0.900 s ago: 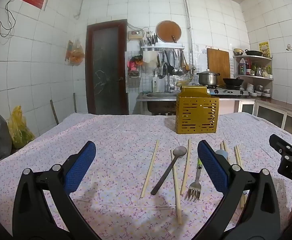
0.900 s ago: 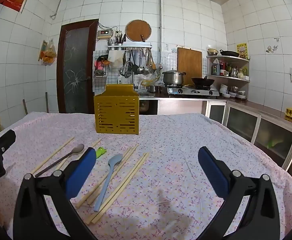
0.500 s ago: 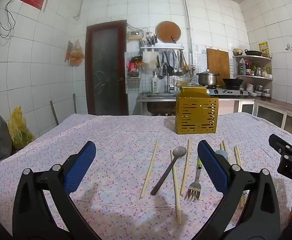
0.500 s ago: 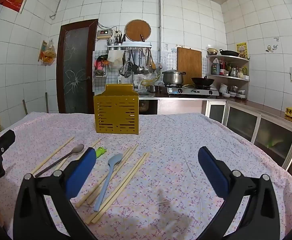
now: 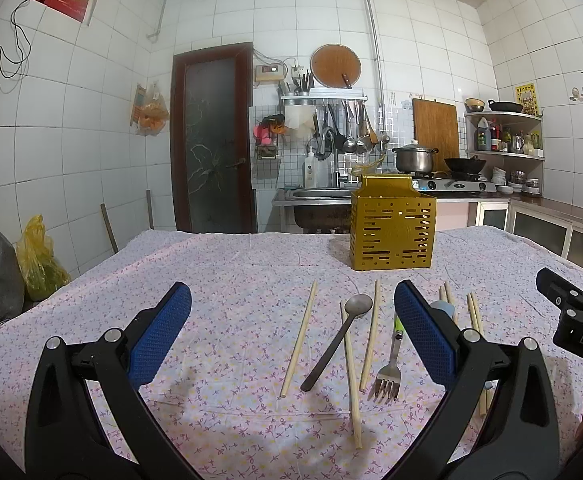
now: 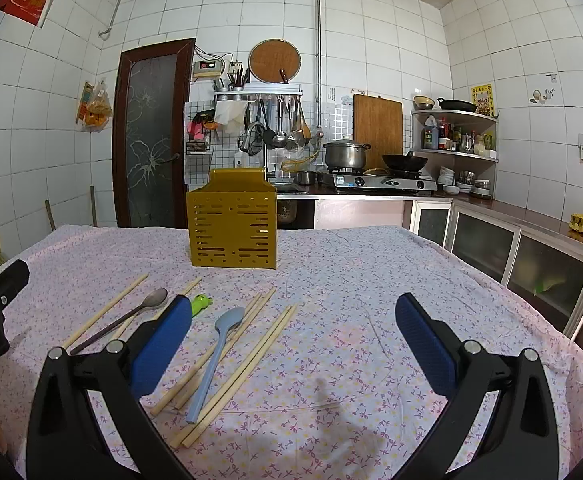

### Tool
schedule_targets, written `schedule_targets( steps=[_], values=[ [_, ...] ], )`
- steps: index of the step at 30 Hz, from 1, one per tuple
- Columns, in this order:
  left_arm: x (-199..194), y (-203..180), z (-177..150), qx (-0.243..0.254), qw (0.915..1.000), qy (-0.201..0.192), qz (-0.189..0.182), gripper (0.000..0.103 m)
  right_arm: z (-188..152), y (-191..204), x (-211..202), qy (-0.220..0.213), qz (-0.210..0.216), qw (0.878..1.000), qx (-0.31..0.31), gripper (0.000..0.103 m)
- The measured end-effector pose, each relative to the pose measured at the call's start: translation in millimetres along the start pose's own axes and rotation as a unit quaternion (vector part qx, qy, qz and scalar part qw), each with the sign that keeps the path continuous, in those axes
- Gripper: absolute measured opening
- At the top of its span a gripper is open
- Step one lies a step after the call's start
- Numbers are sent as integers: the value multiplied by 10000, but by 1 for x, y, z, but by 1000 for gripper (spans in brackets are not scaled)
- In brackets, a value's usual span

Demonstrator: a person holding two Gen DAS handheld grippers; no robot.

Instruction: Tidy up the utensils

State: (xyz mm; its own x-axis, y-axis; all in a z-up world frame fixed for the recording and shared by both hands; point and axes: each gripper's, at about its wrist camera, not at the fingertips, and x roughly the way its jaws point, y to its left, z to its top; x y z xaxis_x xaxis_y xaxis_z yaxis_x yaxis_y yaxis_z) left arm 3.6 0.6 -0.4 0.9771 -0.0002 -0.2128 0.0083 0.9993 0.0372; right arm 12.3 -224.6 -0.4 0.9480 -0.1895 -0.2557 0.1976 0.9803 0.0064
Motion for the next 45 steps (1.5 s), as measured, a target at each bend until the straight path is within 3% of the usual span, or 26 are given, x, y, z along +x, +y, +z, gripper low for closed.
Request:
schedule_targets(
  steps=[45],
  values=[
    [-6,-2,-1,22,10000,-52,1,98,0,-2,-1,0,0,10000,25,99]
  ],
)
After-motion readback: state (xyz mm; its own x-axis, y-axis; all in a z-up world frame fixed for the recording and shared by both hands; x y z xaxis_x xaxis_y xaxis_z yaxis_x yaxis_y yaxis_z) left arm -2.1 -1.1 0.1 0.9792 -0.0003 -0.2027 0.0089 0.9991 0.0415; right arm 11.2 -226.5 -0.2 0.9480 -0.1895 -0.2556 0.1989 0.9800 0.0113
